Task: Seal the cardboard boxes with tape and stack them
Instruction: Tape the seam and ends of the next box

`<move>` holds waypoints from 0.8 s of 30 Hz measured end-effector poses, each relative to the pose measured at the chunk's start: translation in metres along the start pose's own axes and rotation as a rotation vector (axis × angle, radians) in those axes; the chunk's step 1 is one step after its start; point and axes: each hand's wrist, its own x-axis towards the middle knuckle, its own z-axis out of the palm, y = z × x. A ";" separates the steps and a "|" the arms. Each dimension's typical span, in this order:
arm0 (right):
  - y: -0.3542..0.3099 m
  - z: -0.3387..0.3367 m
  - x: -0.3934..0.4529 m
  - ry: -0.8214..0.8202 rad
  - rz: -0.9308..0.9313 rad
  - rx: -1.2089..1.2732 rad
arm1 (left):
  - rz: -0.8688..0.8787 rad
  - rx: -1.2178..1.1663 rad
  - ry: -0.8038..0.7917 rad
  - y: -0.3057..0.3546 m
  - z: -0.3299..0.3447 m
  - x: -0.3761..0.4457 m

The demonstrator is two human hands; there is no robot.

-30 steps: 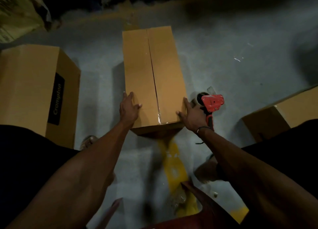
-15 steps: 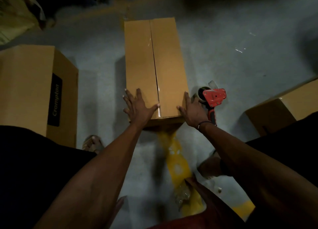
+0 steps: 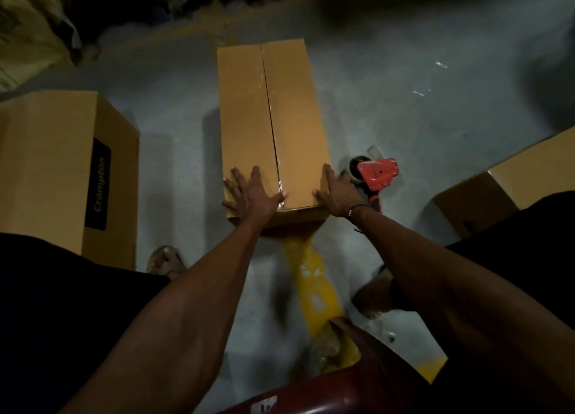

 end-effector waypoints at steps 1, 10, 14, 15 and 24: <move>0.002 0.000 0.001 -0.002 -0.006 0.001 | 0.011 0.013 -0.011 -0.002 0.000 0.000; 0.044 0.006 0.014 0.170 0.156 0.557 | 0.207 -0.040 -0.095 0.029 -0.009 0.005; 0.098 0.020 0.028 0.308 0.463 0.592 | 0.496 -0.028 0.013 0.051 0.027 0.010; 0.111 0.022 0.031 0.305 0.527 0.600 | 0.557 -0.024 0.043 0.054 0.036 0.012; 0.158 0.037 0.087 0.175 0.780 0.860 | 0.755 0.058 0.124 0.055 0.082 0.017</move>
